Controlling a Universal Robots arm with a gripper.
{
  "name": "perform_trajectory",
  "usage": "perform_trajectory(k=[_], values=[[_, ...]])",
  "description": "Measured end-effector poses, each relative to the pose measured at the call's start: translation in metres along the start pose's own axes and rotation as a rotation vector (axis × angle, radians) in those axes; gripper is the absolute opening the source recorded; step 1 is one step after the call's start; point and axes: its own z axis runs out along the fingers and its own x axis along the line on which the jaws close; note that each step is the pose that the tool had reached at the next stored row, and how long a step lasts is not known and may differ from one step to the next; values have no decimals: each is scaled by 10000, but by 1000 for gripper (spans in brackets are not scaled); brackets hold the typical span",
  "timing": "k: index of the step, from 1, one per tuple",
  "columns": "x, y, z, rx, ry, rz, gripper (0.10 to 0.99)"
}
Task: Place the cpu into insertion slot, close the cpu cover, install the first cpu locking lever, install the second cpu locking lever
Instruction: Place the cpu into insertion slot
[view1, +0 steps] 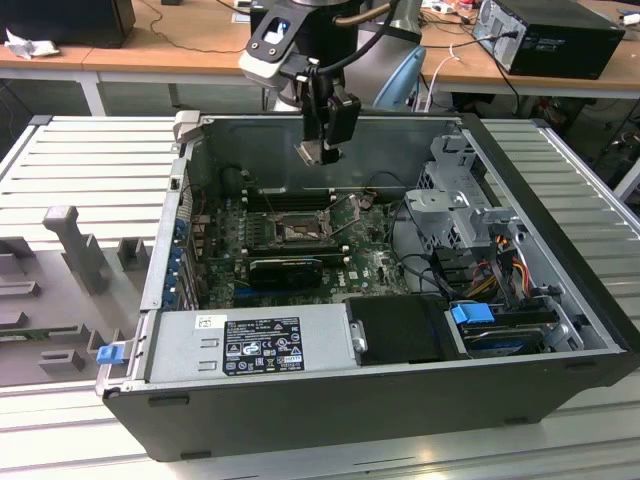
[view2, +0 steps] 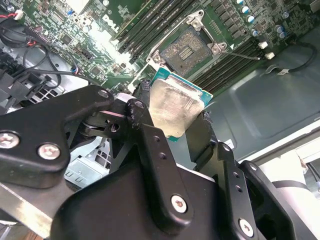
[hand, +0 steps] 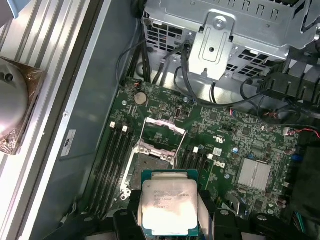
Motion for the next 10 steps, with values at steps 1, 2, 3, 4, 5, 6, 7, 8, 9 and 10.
perform_trajectory(k=[1, 2, 3, 4, 5, 6, 7, 8, 9, 10], values=[[0, 0, 1, -1, -4, 48, 529], [0, 0, 4, -1, -8, 107, 529], [0, -1, 5, -1, -13, 149, 529], [0, -1, 8, -2, -17, 194, 529], [0, -1, 12, -4, -22, 266, 529], [0, -2, 17, -6, -39, 447, 529], [0, -2, 23, -10, -60, 698, 529], [0, -2, 26, -12, -73, 856, 529], [0, -3, 28, -11, -81, 961, 529], [0, -3, 30, -10, -93, 1080, 529]])
